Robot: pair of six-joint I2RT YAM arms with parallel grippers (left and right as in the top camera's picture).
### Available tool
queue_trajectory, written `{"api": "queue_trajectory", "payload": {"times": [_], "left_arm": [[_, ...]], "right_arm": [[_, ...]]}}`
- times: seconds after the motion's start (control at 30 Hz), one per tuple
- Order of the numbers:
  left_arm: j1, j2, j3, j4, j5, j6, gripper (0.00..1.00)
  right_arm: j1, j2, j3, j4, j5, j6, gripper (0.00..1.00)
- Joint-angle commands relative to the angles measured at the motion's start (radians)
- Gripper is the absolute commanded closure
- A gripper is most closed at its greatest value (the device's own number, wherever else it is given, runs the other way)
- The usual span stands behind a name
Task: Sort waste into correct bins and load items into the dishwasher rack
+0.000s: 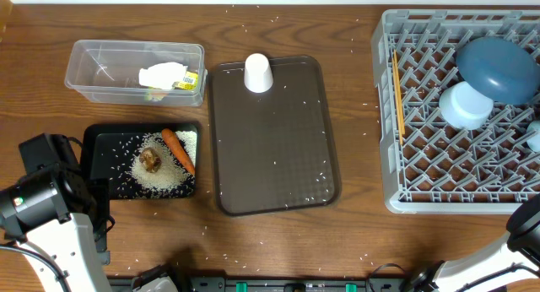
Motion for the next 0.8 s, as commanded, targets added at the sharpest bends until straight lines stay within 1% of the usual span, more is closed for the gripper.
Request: {"api": "queue_trajectory", "payload": {"times": [0.0, 0.1, 0.2, 0.33, 0.43, 0.5, 0.53, 0.57, 0.6, 0.63, 0.67, 0.7, 0.77], "left_arm": [[0.006, 0.000, 0.002, -0.003, -0.011, -0.012, 0.02], [0.006, 0.000, 0.002, -0.003, -0.011, -0.012, 0.02], [0.006, 0.000, 0.002, -0.003, -0.011, -0.012, 0.02], [0.006, 0.000, 0.002, -0.003, -0.011, -0.012, 0.02], [0.006, 0.000, 0.002, -0.003, -0.011, -0.012, 0.02], [0.006, 0.000, 0.002, -0.003, -0.011, -0.012, 0.02], [0.006, 0.000, 0.002, -0.003, -0.011, -0.012, 0.02], [0.006, 0.000, 0.002, -0.003, -0.011, -0.012, 0.02], [0.006, 0.000, 0.002, -0.003, -0.011, -0.012, 0.02], [0.006, 0.000, 0.002, -0.003, -0.011, -0.012, 0.02], [0.006, 0.000, 0.002, -0.003, -0.011, -0.012, 0.02], [0.006, 0.000, 0.002, -0.003, -0.011, -0.012, 0.02], [0.006, 0.000, 0.002, -0.003, -0.011, -0.012, 0.02]], "right_arm": [[0.010, 0.007, 0.001, -0.001, -0.094, -0.029, 0.99], [0.047, 0.006, 0.001, 0.002, -0.199, -0.029, 0.99], [0.129, -0.003, 0.001, 0.016, -0.275, -0.028, 0.99], [0.305, -0.014, 0.001, 0.051, -0.288, -0.028, 0.99], [0.455, -0.016, 0.006, 0.091, -0.287, -0.027, 0.95], [0.540, -0.016, 0.014, 0.121, -0.287, -0.016, 0.90], [0.600, -0.016, 0.024, 0.149, -0.285, -0.005, 0.85], [0.631, -0.016, 0.030, 0.167, -0.282, 0.004, 0.81], [0.666, -0.016, 0.037, 0.190, -0.279, 0.021, 0.73], [0.715, -0.016, 0.043, 0.230, -0.280, 0.043, 0.61], [0.741, -0.016, 0.045, 0.252, -0.280, 0.053, 0.55], [0.775, -0.016, 0.047, 0.281, -0.280, 0.060, 0.43], [0.853, -0.015, 0.047, 0.339, -0.276, 0.058, 0.25]]}}
